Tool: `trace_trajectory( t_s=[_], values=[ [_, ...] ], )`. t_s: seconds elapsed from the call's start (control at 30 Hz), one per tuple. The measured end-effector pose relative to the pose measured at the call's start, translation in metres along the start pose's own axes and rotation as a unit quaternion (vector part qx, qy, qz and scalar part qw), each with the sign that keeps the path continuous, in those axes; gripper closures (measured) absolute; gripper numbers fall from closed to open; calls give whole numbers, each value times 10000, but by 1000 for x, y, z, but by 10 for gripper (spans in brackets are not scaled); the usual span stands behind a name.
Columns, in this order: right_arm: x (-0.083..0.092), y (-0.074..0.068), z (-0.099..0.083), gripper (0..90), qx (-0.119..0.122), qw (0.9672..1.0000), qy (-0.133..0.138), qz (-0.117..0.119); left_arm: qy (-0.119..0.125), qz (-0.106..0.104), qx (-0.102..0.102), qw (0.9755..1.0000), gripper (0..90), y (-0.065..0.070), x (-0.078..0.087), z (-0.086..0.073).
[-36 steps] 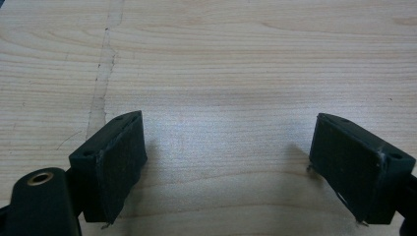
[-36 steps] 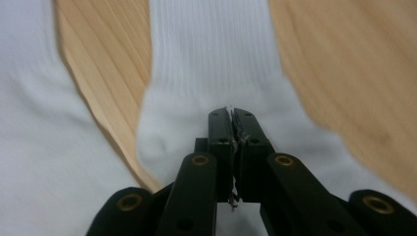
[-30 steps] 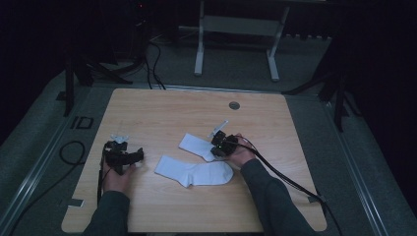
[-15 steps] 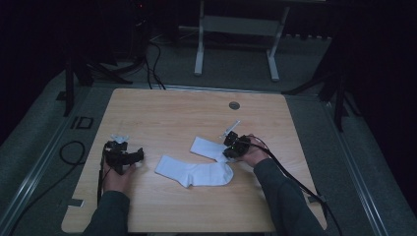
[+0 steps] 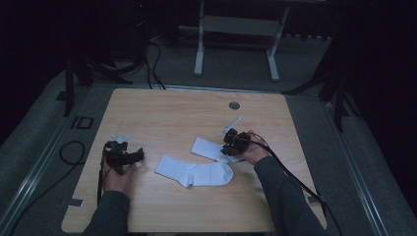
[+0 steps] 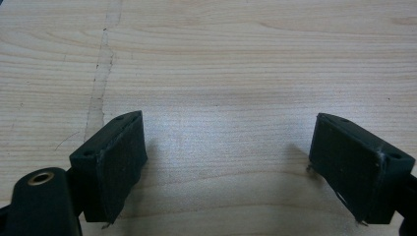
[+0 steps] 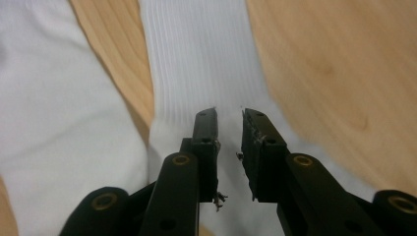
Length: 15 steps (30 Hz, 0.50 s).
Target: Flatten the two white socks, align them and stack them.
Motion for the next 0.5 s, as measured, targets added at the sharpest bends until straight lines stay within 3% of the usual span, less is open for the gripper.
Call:
trace_trajectory(
  t_s=[0.17, 0.3, 0.5],
  values=[
    [1, -6, 15, 723, 166, 9996, 207, -23, 0, -2, -8, 10000, 142, 0, 0, 0],
    [-7, -13, 26, 653, 369, 9993, 65, -38, 5, -9, -15, 10000, 141, 0, 0, 0],
    [-17, -17, 42, 601, 490, 9988, -73, 20, 0, -12, -27, 10000, 141, 0, 0, 0]
  ],
)
Point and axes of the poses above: each handheld gripper's, and its own axes: x roughly backward along the jaws, z roughly out of its top, y roughly to its right, the point moved 2 cm from there along -x, roughly forward along the jaws, and after that the axes turned 13 degrees about -y, right-handed, at the moved point
